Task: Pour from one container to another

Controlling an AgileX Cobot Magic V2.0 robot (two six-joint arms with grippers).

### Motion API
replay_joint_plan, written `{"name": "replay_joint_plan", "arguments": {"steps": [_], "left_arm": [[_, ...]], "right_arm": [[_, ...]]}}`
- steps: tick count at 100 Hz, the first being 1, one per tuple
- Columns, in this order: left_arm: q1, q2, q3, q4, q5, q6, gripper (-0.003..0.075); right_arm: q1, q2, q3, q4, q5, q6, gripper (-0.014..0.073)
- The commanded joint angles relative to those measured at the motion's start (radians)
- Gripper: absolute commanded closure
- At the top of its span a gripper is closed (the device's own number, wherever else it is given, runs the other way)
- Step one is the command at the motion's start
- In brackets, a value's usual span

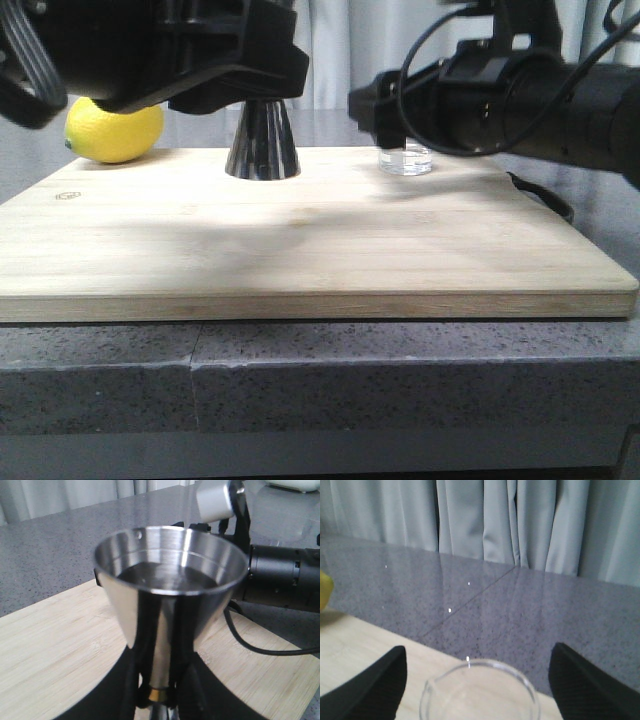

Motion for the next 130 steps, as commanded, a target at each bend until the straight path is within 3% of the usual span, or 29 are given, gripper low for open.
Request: {"name": "replay_joint_plan", "arguments": {"steps": [1,28,80,130], "left_arm": [[-0.004,-0.022,-0.028,0.006,-0.109,0.003,0.0740],[0.018,0.020,-0.028,0.006,-0.158,0.040,0.0740],[0.196,0.139,-0.028,0.006,-0.344,-0.025,0.0739],[0.214,0.231,-0.028,0.006,-0.367,-0.035,0.0739]], "right_arm": [[-0.007,-0.086,-0.023,0.013,-0.110,0.000,0.0062],[-0.007,-0.237,-0.023,0.013,-0.140,0.000,0.0062],[-0.007,-0.570,-0.023,0.013,-0.148,0.000,0.0062],[-0.007,-0.617,-0.023,0.013,-0.155,0.000,0.0063]]}}
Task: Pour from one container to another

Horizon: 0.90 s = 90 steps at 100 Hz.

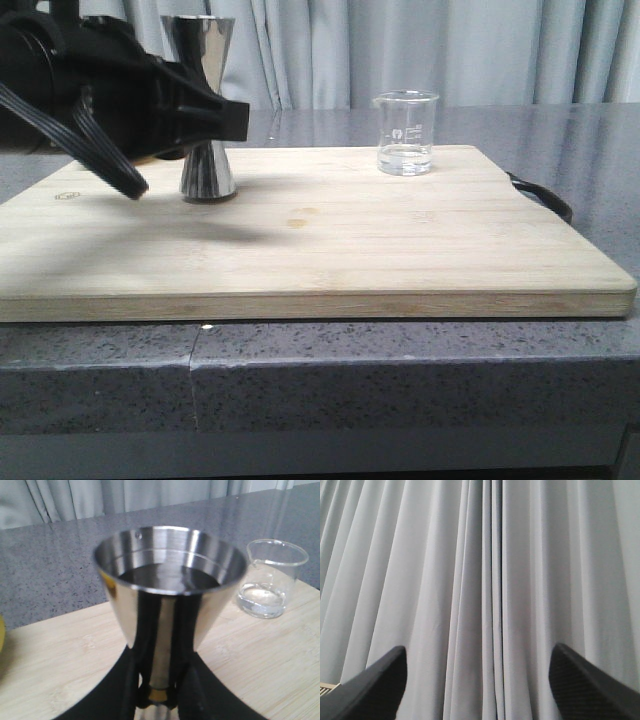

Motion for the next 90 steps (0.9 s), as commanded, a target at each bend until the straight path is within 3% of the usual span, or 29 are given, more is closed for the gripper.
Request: {"name": "replay_joint_plan", "arguments": {"steps": [1,90], "left_arm": [[0.002,-0.017,-0.028,0.002,-0.102,-0.012,0.0739],[0.002,0.022,-0.028,0.002,-0.116,-0.038,0.0736]], "right_arm": [[-0.007,-0.026,-0.025,0.005,-0.063,0.000,0.0063],[-0.007,-0.026,-0.025,0.005,-0.063,0.000,0.0063]]}}
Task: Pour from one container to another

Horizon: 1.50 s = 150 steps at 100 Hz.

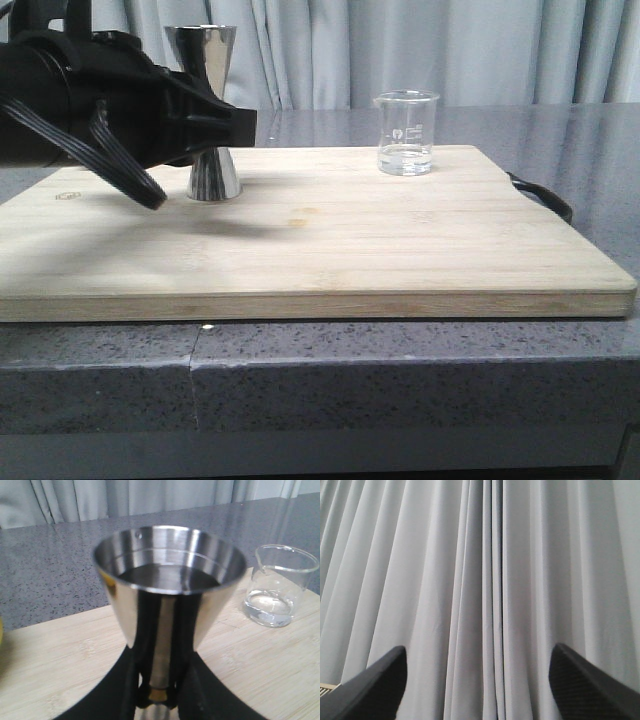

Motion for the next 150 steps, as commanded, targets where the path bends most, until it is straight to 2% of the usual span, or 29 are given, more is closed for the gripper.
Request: {"name": "replay_joint_plan", "arguments": {"steps": [1,11,28,53,79,120,143,150], "left_arm": [[0.002,-0.021,-0.024,0.002,-0.049,-0.006,0.0736],[0.002,-0.021,-0.024,0.002,-0.048,-0.006,0.0696],[0.002,-0.021,-0.024,0.002,-0.048,-0.006,0.0558],[0.002,-0.021,-0.024,0.002,-0.048,-0.006,0.0425],[0.002,-0.023,-0.024,0.002,-0.048,-0.006,0.0243],[0.000,-0.129,0.040,0.002,0.006,-0.006,0.0234],[-0.025,-0.311,0.119,0.003,0.098,-0.006,0.0235],[-0.031,-0.389,0.131,0.003,0.144,-0.002,0.0236]], "right_arm": [[-0.007,-0.026,-0.025,0.005,-0.061,0.000,0.0063],[-0.007,-0.026,-0.025,0.005,-0.061,0.000,0.0063],[-0.007,-0.026,-0.025,0.005,-0.064,0.000,0.0063],[-0.007,-0.026,-0.025,0.005,-0.064,0.000,0.0063],[-0.007,-0.026,-0.025,0.005,-0.064,0.000,0.0063],[-0.007,-0.026,-0.025,0.005,-0.064,0.000,0.0063],[-0.007,-0.026,-0.025,0.011,-0.050,0.000,0.0063],[-0.007,-0.030,-0.025,0.040,-0.029,-0.054,0.0063]]}}
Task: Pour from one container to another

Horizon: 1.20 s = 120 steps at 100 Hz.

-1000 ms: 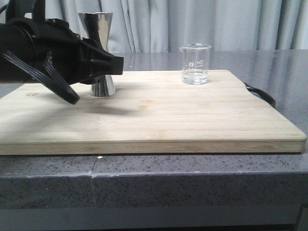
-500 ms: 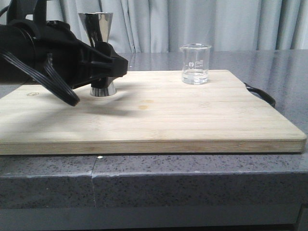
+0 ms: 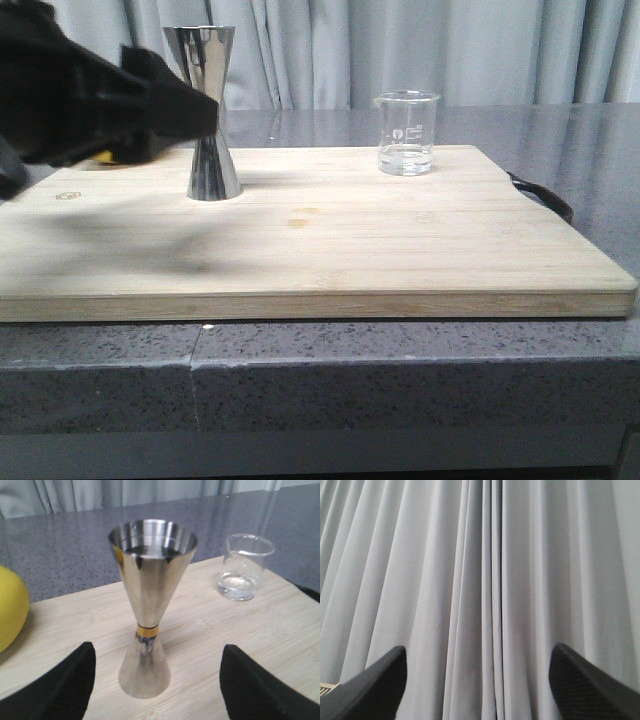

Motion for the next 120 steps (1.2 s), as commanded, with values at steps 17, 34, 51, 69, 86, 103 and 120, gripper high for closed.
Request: {"name": "replay_joint_plan", "arguments": {"steps": [17,34,51,69,86,103,120], "left_arm": [[-0.014,-0.321,-0.009,0.003,0.077,0.029,0.0237],[-0.008,-0.513,-0.009,-0.014,0.084,0.136,0.0272],[0.024,-0.691,-0.009,-0.016,0.181,0.175,0.0325],[0.081,-0.847,-0.009,-0.016,0.360,0.218,0.0340],[0.169,-0.912,-0.009,-0.011,0.467,0.223,0.0433],[0.256,-0.914,-0.009,-0.005,0.486,0.223,0.0606],[0.305,-0.914,0.036,-0.005,0.453,0.223,0.0739]], "right_arm": [[-0.007,-0.095,-0.025,0.108,0.155,-0.280,0.0064],[-0.007,-0.244,-0.025,0.122,0.344,-0.280,0.0066],[-0.007,-0.438,-0.023,0.124,0.705,-0.391,0.0066],[-0.007,-0.690,-0.023,0.126,1.105,-0.416,0.0067],[-0.007,-0.885,-0.003,0.085,1.402,-0.416,0.0187],[-0.007,-1.034,0.029,-0.129,1.603,-0.242,0.0457],[-0.007,-1.148,0.103,-0.379,1.745,-0.001,0.0638]]}}
